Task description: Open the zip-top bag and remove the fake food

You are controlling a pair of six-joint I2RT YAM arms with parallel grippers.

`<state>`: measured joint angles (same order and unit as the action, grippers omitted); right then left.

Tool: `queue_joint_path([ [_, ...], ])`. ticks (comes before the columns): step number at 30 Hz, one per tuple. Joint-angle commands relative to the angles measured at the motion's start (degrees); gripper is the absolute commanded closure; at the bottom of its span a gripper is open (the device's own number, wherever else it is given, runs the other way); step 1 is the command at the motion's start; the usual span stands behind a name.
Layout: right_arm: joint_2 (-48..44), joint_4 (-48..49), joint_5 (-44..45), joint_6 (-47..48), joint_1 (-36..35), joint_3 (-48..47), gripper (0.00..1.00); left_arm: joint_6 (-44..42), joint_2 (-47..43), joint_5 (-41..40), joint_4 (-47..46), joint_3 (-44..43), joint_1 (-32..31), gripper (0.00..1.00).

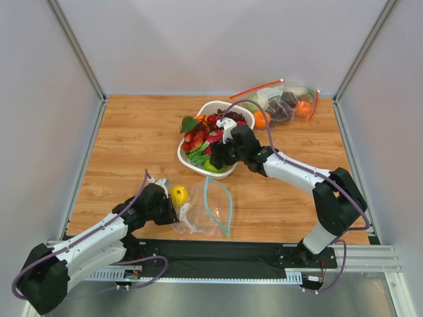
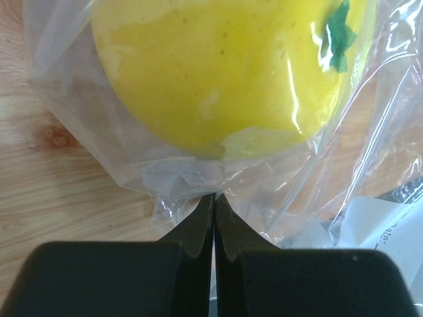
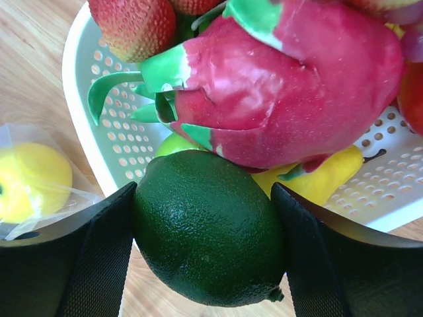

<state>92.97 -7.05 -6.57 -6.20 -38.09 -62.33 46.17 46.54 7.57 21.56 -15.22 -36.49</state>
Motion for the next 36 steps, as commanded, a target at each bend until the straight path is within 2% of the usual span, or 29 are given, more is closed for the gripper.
queue_joint_path([
  [1, 1.2, 3.4, 2.7, -0.2, -0.3, -1.6, 0.79, 0.3, -0.1, -0.3, 0.9, 0.5, 0.0, 1.00],
  [4, 2.7, 3.4, 3.4, 0.1, -0.4, -2.0, 0.78, 0.1, -0.1, -0.2, 1.2, 0.5, 0.0, 1.00],
  [7, 3.2, 2.5, 4.0, 0.1, -0.4, -2.2, 0.71, 0.1, -0.3, -0.2, 1.6, 0.5, 0.0, 1.00],
  [8, 2.9, 2.3, 4.3, 0.0, -0.4, -2.1, 0.57, 0.2, -0.5, -0.4, 1.6, 0.6, 0.0, 1.00],
  [11, 2.4, 1.9, 4.7, 0.1, -0.4, -1.7, 0.37, 0.2, -0.8, -0.5, 1.6, 0.8, 0.0, 1.00],
  [16, 0.9, 0.9, 5.7, 0.3, -0.4, -1.7, 0.22, 0.1, -0.5, -0.3, 1.5, 0.4, 0.0, 1.00],
  [17, 0.7, 0.7, 5.7, 0.3, -0.4, -1.7, 0.12, 0.1, -0.4, -0.2, 1.5, 0.4, 0.0, 1.00],
  [19, -0.3, 0.5, 5.8, 0.4, -0.5, -1.7, 0.10, 0.1, -0.4, -0.1, 1.4, 0.5, 0.0, 1.00],
  [20, -0.8, 0.4, 5.9, 0.4, -0.4, -1.5, 0.03, 0.1, -0.4, -0.1, 1.4, 0.5, 0.0, 1.00],
  [28, -6.3, 0.1, 6.2, 0.0, -0.5, 0.2, 0.01, -0.2, -0.5, -0.1, 1.4, 0.3, 0.0, 1.00],
  [36, -18.5, -4.9, 8.3, 0.4, -0.3, 1.5, 0.01, -1.2, -1.7, 0.5, 1.0, -0.1, 0.0, 1.00],
])
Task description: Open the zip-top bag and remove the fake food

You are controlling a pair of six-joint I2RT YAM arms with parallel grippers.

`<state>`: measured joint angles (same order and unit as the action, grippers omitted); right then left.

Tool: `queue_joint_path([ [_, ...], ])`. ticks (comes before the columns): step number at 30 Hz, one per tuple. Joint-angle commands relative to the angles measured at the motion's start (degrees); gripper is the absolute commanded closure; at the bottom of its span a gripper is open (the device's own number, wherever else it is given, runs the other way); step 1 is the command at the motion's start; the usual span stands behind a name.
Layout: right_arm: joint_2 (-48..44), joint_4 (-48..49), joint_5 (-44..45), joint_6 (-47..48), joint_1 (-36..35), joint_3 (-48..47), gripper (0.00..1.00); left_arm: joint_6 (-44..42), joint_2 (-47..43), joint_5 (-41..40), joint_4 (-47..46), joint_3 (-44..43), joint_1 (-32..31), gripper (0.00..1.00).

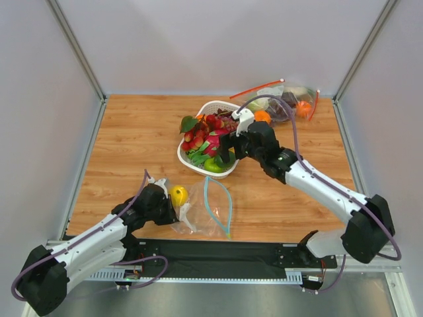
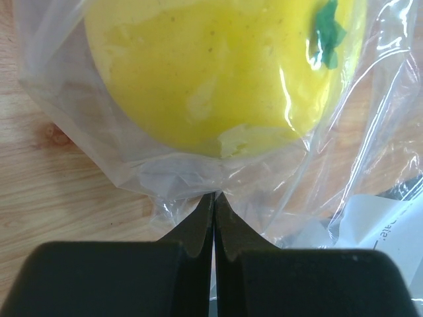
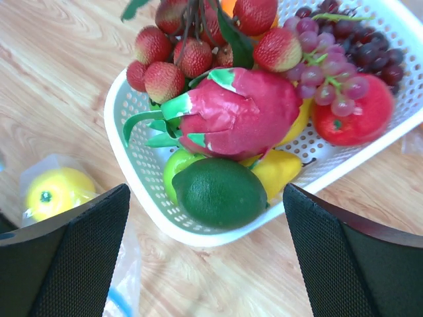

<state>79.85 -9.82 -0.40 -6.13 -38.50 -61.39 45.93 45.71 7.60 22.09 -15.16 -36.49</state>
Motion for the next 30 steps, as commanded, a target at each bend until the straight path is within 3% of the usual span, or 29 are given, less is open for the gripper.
queue_joint_path([
  [1, -6.5, -4.0, 1.9, 0.2, -0.1, 0.9, 0.02, -1.0, -1.1, 0.6, 0.5, -0.2, 0.0, 1.00],
  [6, -13.4, -10.0, -2.1, -2.2, -1.9, 6.0, 0.14, -2.9, -1.2, 2.8, -1.3, -0.4, 0.0, 1.00],
  [7, -15.6, -12.0, -2.0, -2.5, -2.9, 7.1, 0.19, -3.4, -1.2, 3.2, -1.6, -0.6, 0.0, 1.00],
  [8, -16.4, -12.7, -1.4, -3.7, -5.2, 8.0, 0.29, -3.7, -1.1, 3.5, -1.9, -0.7, 0.0, 1.00],
  [10, -17.9, -13.6, -2.1, -5.3, -7.2, 11.0, 0.38, -4.7, -1.1, 3.7, -2.1, -1.4, 0.0, 0.99],
  [13, -18.9, -11.5, -4.9, -8.8, -9.9, 14.8, 0.55, -5.6, -1.1, 3.2, -0.8, -2.8, 0.0, 0.86],
  [16, -18.2, -8.8, -6.0, -10.6, -11.2, 16.5, 0.59, -5.7, -1.7, 2.8, 1.2, -3.7, 0.0, 0.76],
  [17, -17.8, -8.3, -7.0, -10.8, -11.5, 16.6, 0.62, -5.4, -2.6, 2.7, 1.9, -3.9, 0.0, 0.67],
  [21, -16.1, -5.7, -9.9, -11.2, -12.7, 16.9, 0.67, -3.6, -7.5, 0.8, 7.6, -4.6, 0.0, 0.49],
  [23, -15.8, -4.4, -12.2, -11.7, -13.0, 17.2, 0.70, -2.2, -11.5, 0.0, 10.0, -5.1, 0.0, 0.44],
  [30, -14.3, -2.1, -12.4, -11.4, -13.4, 19.2, 0.69, 3.7, -21.3, -4.8, 17.0, -6.5, 0.0, 0.39],
])
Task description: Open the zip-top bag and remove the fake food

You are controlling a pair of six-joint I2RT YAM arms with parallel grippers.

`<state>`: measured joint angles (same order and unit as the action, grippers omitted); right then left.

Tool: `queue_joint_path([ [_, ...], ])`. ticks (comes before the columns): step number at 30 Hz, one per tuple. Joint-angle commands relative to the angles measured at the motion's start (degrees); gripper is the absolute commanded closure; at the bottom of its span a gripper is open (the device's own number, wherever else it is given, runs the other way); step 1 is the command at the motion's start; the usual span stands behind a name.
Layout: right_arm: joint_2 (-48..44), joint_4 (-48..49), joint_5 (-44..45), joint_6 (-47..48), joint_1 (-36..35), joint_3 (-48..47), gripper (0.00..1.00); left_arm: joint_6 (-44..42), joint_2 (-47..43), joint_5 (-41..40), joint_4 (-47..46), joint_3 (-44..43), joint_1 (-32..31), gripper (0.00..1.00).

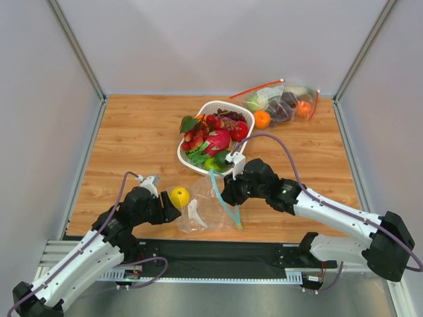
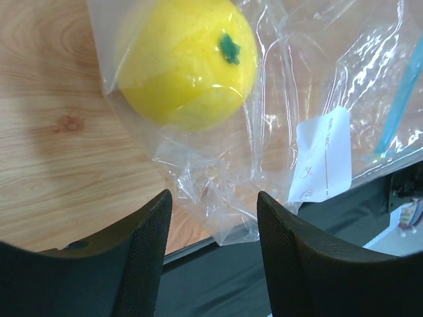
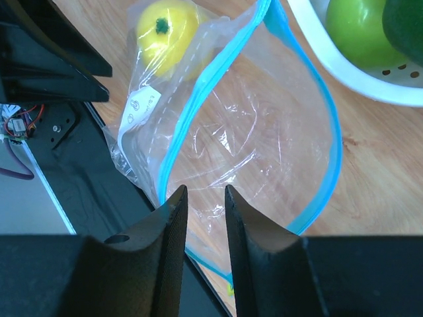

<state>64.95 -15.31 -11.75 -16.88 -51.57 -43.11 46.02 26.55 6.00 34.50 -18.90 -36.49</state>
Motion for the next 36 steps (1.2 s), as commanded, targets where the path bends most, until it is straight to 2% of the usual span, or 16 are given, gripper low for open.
queue_joint_path([
  [1, 1.3, 4.3, -1.0, -0.7, -0.3, 1.1, 0.69, 4.2, -3.5, -4.5, 5.6, -3.0, 0.0, 0.38],
  [4, 2.5, 6.3, -1.8, -0.9, -0.3, 1.5, 0.68, 6.0, -6.0, -9.2, 7.6, -2.9, 0.0, 0.35],
  [8, 4.8, 8.2, -2.7, -1.2, -0.3, 1.9, 0.68, 7.3, -7.2, -14.2, 5.7, -2.1, 0.2, 0.30],
  [15, 6.3, 8.9, -3.6, -1.5, -0.3, 2.1, 0.67, 5.8, -5.8, -16.9, 1.0, -2.0, 3.9, 0.21],
  [19, 6.7, 9.1, -3.8, -1.6, -0.3, 2.5, 0.67, 4.8, -4.1, -10.4, -7.6, 0.3, 9.9, 0.19],
  [26, 7.0, 9.5, -3.6, -2.0, -0.3, 2.8, 0.66, 5.4, 4.0, -3.5, -20.3, 4.2, 11.9, 0.19],
  [29, 7.2, 9.6, -3.5, -2.4, -0.3, 2.8, 0.66, 5.3, 5.7, -2.5, -21.8, 4.5, 11.8, 0.21],
  [32, 7.5, 10.7, -3.1, -2.7, -0.3, 3.3, 0.66, 5.1, 5.8, -2.5, -21.3, 5.1, 11.9, 0.32],
  [33, 7.7, 11.2, -3.0, -2.9, -0.3, 3.6, 0.66, 5.3, 5.5, -2.7, -20.8, 5.4, 11.8, 0.40],
  [36, 9.1, 13.4, -3.7, -3.5, -0.3, 3.8, 0.65, 5.3, 5.6, -2.9, -21.2, 6.3, 11.9, 0.46],
])
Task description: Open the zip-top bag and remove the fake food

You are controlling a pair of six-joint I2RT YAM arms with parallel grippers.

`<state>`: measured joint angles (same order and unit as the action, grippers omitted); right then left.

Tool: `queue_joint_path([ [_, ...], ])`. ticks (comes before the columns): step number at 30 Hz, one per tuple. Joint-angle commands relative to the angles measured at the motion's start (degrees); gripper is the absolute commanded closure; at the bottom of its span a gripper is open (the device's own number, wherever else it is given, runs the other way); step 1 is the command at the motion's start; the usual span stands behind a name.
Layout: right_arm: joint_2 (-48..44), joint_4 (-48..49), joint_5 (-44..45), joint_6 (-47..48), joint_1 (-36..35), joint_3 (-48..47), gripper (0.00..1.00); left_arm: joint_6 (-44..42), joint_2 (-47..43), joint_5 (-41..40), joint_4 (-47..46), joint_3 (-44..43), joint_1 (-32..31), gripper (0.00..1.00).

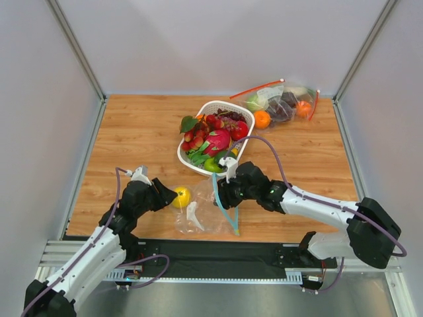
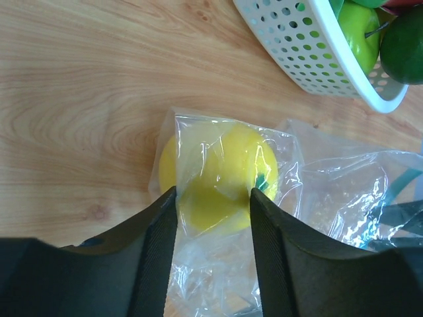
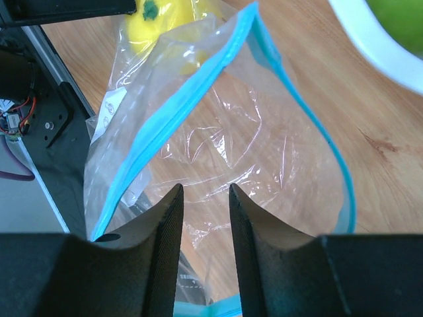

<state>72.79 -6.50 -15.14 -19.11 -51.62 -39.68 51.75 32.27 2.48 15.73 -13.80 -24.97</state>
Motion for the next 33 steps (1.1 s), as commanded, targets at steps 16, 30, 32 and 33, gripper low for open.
queue_joint_path([
  [16, 8.2, 17.0, 3.9, -4.5, -0.2, 1.6, 0.40, -5.1, 11.8, 3.6, -12.5, 1.9, 0.3, 0.89],
  [30, 15.9, 25.5, 7.3, -6.8, -1.1, -2.3, 0.14, -10.3, 18.8, 8.4, -18.3, 1.1, 0.4, 1.00],
  [32, 16.8, 26.7, 7.5, -7.4, -1.1, -2.8, 0.13, -11.4, 20.3, 9.1, -19.0, 0.6, 0.3, 1.00],
  [33, 17.1, 27.2, 7.6, -7.7, -1.3, -2.9, 0.12, -11.8, 20.8, 9.6, -19.2, 0.4, 0.4, 1.00],
])
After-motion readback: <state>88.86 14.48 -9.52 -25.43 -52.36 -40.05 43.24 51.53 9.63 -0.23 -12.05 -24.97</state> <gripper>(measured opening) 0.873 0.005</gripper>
